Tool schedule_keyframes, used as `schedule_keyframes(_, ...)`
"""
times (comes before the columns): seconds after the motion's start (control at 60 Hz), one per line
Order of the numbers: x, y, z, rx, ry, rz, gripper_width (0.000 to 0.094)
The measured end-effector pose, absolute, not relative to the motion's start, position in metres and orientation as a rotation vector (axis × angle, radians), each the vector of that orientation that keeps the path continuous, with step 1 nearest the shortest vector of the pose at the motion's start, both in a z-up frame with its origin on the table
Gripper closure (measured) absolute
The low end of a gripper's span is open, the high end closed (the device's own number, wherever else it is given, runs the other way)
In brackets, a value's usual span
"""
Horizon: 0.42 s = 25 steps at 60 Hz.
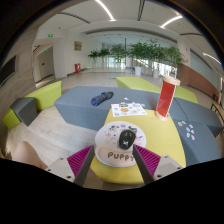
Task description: Arrange mouse
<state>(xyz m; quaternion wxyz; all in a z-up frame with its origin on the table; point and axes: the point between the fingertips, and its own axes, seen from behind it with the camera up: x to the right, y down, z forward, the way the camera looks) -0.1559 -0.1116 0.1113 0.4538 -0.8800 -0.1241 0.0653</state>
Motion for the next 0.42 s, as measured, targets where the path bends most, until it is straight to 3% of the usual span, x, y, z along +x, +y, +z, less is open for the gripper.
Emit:
schedule_keyframes(0.233,-0.138,-0.124,0.107,-2.112,-0.346,0.074,0.0101)
schedule_keyframes(0.417,-0.135,-0.133,0.099,-2.142,-0.296,0.193,0.0102)
